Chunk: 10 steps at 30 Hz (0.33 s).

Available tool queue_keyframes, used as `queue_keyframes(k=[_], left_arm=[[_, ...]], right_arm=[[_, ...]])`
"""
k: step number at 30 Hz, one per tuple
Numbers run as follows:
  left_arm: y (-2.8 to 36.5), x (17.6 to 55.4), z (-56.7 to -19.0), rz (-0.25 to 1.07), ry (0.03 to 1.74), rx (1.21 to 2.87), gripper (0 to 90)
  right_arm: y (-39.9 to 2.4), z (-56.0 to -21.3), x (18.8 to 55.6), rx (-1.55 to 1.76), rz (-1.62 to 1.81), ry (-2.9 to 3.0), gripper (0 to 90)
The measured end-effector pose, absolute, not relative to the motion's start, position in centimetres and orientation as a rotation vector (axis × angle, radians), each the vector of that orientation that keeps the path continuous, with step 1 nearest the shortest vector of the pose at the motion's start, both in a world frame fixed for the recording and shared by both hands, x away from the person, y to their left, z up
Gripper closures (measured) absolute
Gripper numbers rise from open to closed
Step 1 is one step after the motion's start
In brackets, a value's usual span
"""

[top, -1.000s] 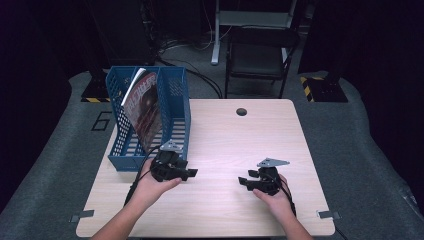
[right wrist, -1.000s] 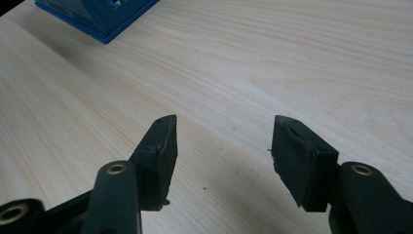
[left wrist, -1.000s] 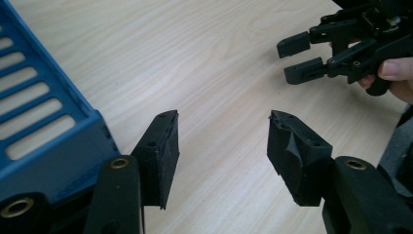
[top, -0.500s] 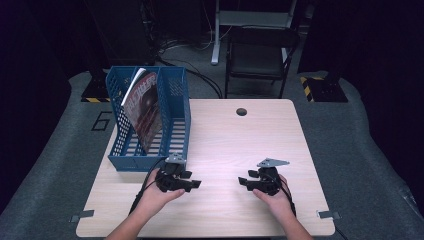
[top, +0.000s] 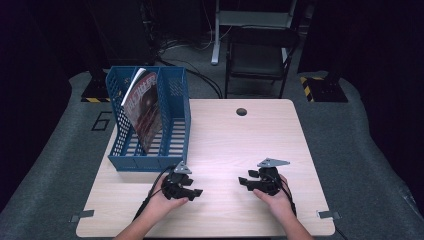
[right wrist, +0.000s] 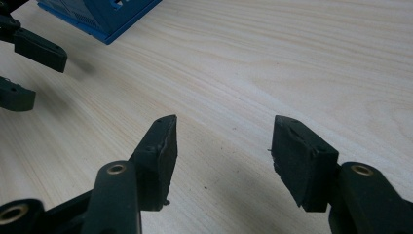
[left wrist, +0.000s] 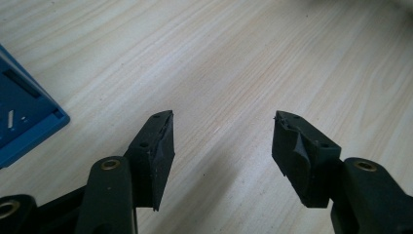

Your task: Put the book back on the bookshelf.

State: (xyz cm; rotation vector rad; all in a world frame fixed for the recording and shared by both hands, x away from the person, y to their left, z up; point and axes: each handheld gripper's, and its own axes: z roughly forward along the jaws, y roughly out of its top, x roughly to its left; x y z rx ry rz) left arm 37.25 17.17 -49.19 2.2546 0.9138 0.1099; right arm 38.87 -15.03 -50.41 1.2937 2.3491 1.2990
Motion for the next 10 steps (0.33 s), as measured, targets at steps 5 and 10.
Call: queue_keyframes(k=[5, 10], left_arm=[[16.88, 37.21, -49.70, 0.138, 0.889, 2.260, 39.1], [16.84, 37.23, -49.94, 0.159, 0.881, 2.277, 38.5]], right_arm=[[-15.13, -50.42, 38.90, 1.291, 1.299, 2.348, 42.6], [-15.11, -50.44, 38.87, 1.293, 1.296, 2.347, 42.5]])
